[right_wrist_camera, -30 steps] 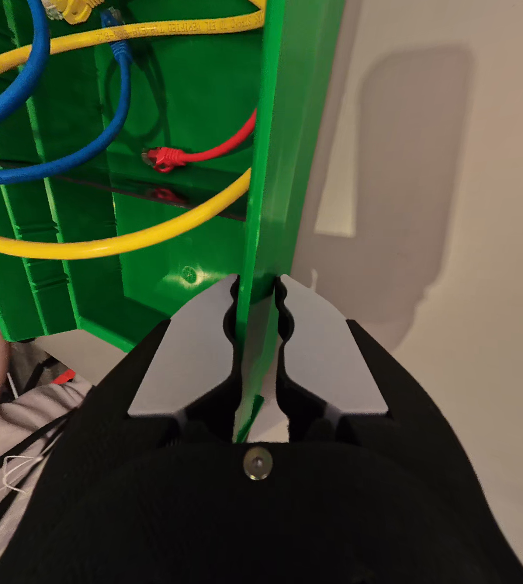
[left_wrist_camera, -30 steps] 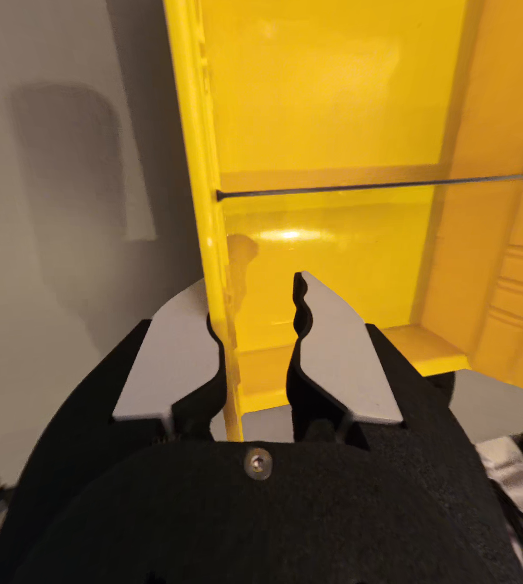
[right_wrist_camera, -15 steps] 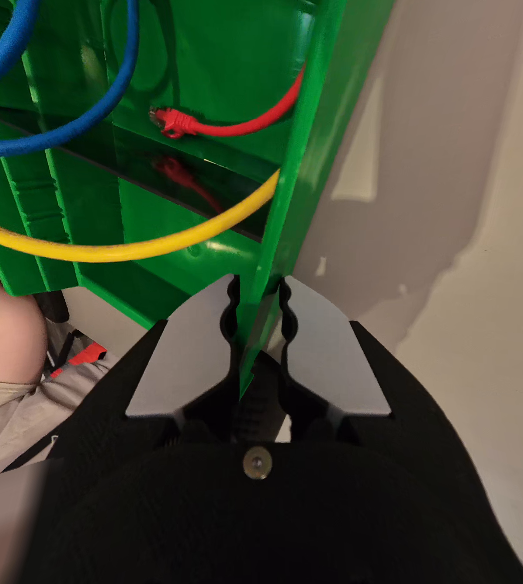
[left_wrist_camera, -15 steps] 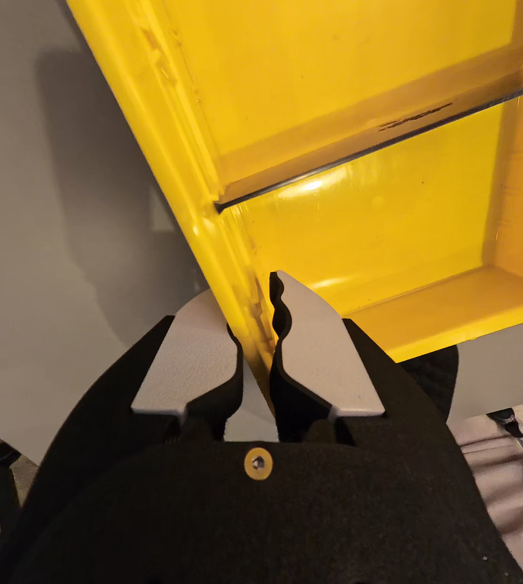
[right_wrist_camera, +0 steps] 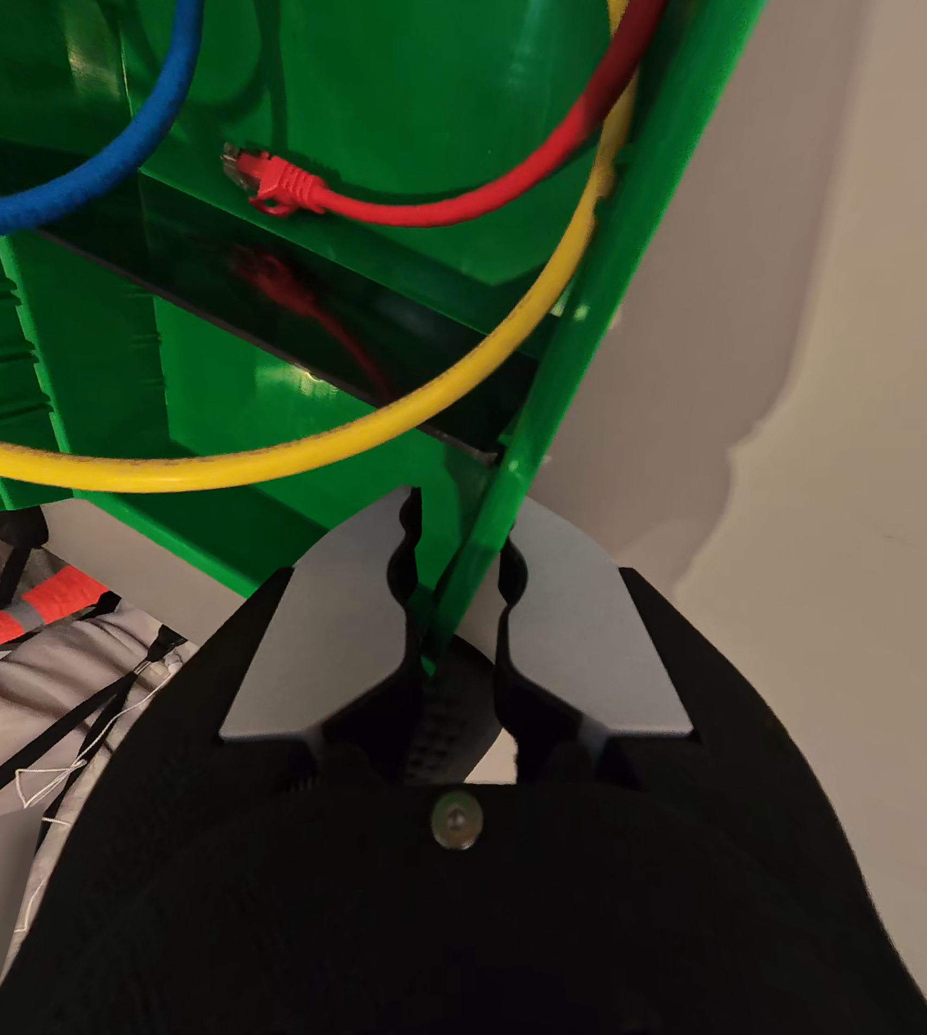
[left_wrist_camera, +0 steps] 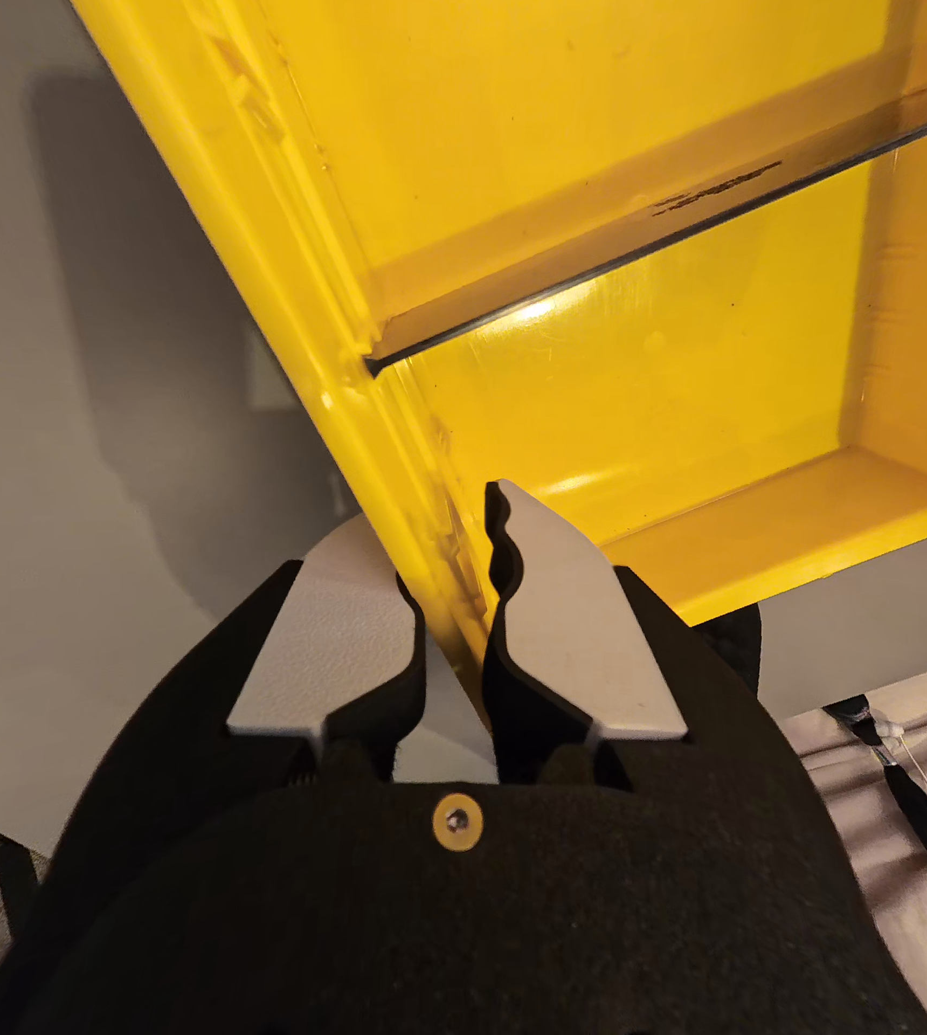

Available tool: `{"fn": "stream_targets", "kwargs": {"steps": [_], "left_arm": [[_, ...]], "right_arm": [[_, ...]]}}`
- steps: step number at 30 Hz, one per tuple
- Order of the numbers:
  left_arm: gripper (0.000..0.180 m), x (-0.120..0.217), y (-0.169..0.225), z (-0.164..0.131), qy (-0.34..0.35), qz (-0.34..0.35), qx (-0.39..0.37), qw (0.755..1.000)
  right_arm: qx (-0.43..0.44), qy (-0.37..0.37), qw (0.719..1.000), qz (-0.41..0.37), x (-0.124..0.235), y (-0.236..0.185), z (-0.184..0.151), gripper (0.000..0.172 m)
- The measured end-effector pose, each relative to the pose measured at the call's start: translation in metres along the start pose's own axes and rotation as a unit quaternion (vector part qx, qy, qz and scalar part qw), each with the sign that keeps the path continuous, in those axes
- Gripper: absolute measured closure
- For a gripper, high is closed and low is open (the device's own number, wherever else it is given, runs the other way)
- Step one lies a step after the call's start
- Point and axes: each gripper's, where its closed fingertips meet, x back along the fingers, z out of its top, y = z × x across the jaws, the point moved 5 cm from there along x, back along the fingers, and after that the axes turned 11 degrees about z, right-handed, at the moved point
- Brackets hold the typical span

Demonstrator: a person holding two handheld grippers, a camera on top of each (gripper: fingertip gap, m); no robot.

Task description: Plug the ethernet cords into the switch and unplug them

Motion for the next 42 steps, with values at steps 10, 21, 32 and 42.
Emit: {"fn": "stream_targets", "kwargs": {"steps": [10, 21, 32, 42], "left_arm": [[0.160, 0.027, -0.008, -0.007, 0.058, -0.046, 0.044, 0.996], [0.159, 0.117, -0.029, -0.031, 0.284, 0.004, 0.066, 0.956], [0.159, 0.173, -0.004, -0.061, 0.406, 0.023, 0.002, 0.913], [0.159, 0.187, 0.017, -0.052, 0.435, 0.023, -0.019, 0.900]], "right_arm": [[-0.020, 0.179, 0.982, -0.052, 0.063, -0.020, 0.003, 0.120], [0.388, 0.474, 0.786, -0.088, 0.095, -0.232, 0.019, 0.100], [0.363, 0.213, 0.905, -0.065, -0.102, -0.265, 0.083, 0.111], [0.190, 0.140, 0.970, -0.057, -0.134, -0.257, 0.108, 0.121]]}}
